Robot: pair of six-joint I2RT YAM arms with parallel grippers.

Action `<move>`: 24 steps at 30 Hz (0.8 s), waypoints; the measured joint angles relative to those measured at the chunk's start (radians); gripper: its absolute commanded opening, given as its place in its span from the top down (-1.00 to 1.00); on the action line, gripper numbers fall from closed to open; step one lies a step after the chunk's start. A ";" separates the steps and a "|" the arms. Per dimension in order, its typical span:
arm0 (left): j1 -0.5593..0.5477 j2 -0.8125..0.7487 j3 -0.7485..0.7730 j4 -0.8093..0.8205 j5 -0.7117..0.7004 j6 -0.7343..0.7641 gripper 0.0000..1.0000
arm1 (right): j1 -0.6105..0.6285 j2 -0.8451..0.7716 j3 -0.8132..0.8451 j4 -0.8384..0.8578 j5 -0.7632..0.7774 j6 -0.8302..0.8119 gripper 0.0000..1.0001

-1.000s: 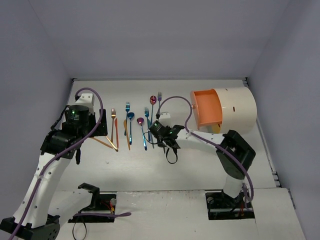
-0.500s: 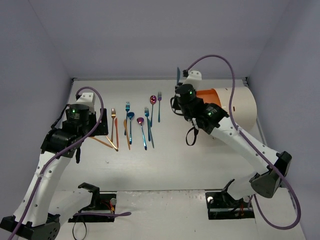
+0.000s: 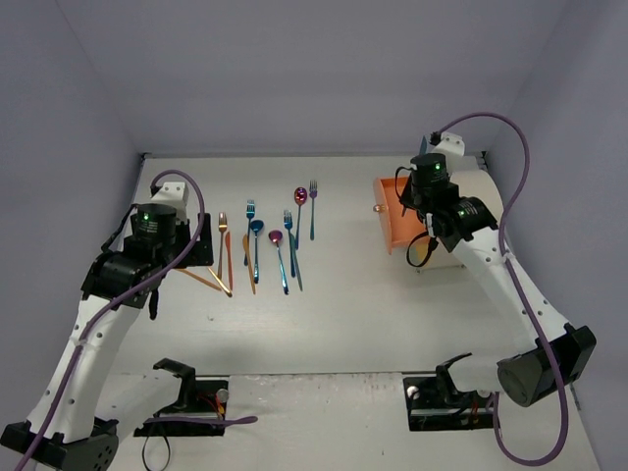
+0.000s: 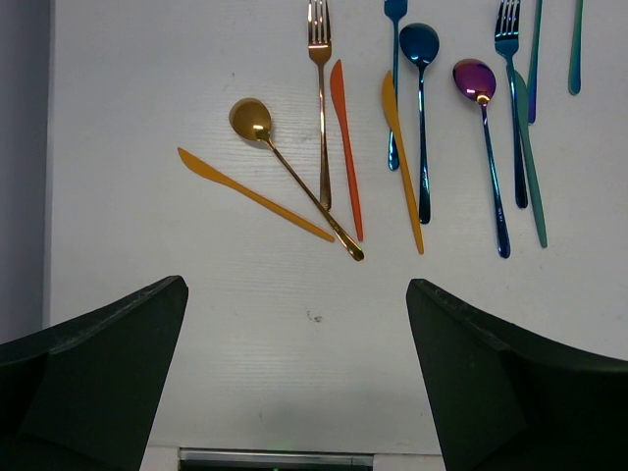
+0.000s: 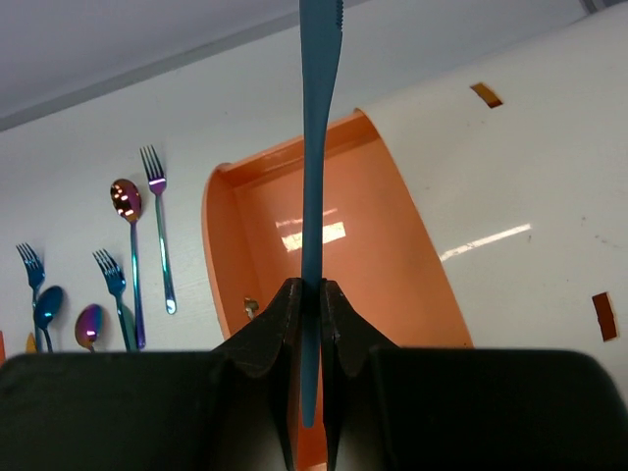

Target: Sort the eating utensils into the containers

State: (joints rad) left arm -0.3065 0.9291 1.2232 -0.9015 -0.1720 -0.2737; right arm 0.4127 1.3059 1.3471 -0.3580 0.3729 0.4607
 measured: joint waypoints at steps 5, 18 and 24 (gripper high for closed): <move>0.000 0.020 0.001 0.000 0.001 0.000 -0.86 | -0.020 -0.010 -0.053 -0.011 -0.059 -0.020 1.00; 0.000 0.066 0.019 0.000 0.015 0.000 -0.86 | -0.021 -0.015 -0.139 -0.018 -0.106 0.046 0.82; 0.000 0.084 0.019 0.000 0.015 0.000 -0.86 | -0.021 -0.020 -0.145 -0.021 -0.103 0.069 0.37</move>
State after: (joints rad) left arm -0.3065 1.0129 1.2419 -0.9020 -0.1570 -0.2733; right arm 0.3912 1.2863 1.2018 -0.3790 0.2698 0.5300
